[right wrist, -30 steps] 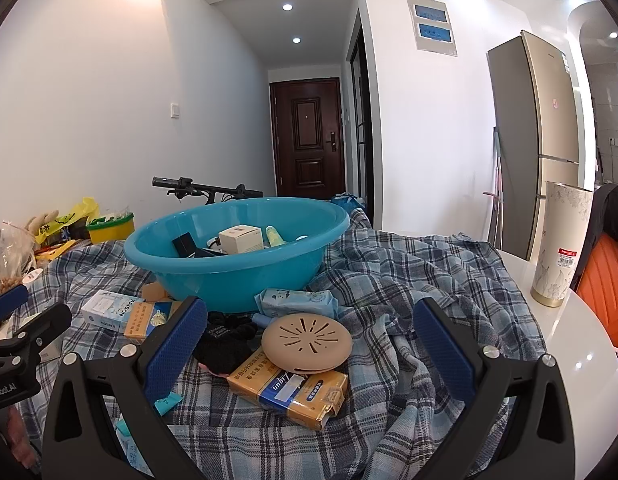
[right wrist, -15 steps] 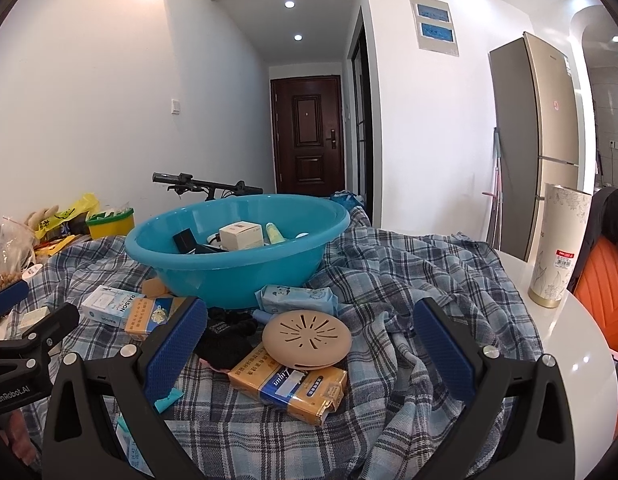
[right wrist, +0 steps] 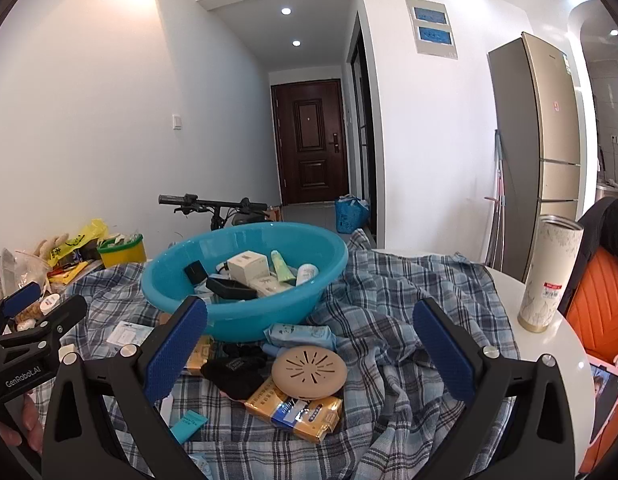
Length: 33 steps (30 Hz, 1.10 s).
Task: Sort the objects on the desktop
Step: 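Move both tools down toward the items in front of the turquoise basin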
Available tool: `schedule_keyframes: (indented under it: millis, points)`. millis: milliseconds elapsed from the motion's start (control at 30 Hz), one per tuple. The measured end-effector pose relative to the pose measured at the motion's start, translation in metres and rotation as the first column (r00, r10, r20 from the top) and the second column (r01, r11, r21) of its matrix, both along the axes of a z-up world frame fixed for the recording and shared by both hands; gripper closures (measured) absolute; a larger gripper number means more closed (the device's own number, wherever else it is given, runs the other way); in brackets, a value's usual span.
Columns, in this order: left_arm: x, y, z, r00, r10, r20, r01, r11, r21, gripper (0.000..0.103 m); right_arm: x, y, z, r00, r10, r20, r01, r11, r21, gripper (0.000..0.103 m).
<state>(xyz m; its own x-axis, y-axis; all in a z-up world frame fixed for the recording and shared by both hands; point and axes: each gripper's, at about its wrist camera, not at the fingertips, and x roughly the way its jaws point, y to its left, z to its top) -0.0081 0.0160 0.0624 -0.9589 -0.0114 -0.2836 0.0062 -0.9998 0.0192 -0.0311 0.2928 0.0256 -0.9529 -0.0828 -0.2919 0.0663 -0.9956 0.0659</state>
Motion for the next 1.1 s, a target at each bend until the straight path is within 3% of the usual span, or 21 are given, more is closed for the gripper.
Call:
schedule_keyframes:
  millis: [167, 267, 433, 567, 800, 967, 1100]
  points:
    - [0.01, -0.001, 0.032, 0.994, -0.015, -0.109, 0.018, 0.999, 0.029, 0.0, 0.005, -0.007, 0.033, 0.998, 0.034, -0.047, -0.034, 0.999, 0.01, 0.0]
    - [0.012, 0.002, 0.051, 0.991, -0.021, -0.131, 0.025, 0.999, 0.032, 0.0, 0.006, -0.008, 0.051, 0.997, 0.043, -0.07, -0.041, 0.999, 0.02, 0.0]
    - [0.0, 0.019, 0.08, 0.995, -0.008, -0.098, 0.0, 0.997, -0.075, 0.0, 0.008, -0.005, 0.081, 0.992, 0.049, -0.113, -0.048, 0.999, 0.01, 0.0]
    - [-0.011, 0.027, 0.095, 0.995, 0.075, -0.061, -0.082, 0.989, -0.12, 0.0, 0.007, -0.003, 0.099, 0.989, 0.05, -0.142, -0.051, 0.999, 0.0, 0.0]
    - [-0.011, 0.018, 0.118, 0.997, 0.04, -0.073, -0.044, 0.998, -0.051, 0.0, 0.004, -0.004, 0.119, 0.983, 0.067, -0.17, -0.067, 0.998, 0.001, 0.0]
    - [-0.017, 0.026, 0.119, 0.998, 0.047, -0.052, -0.053, 0.99, -0.13, 0.0, 0.002, -0.006, 0.122, 0.984, 0.075, -0.159, -0.074, 0.997, 0.011, 0.0]
    - [-0.023, 0.028, 0.114, 0.999, 0.037, 0.001, -0.036, 0.992, -0.119, 0.0, -0.005, -0.012, 0.118, 0.99, 0.087, -0.111, -0.084, 0.996, 0.037, 0.0]
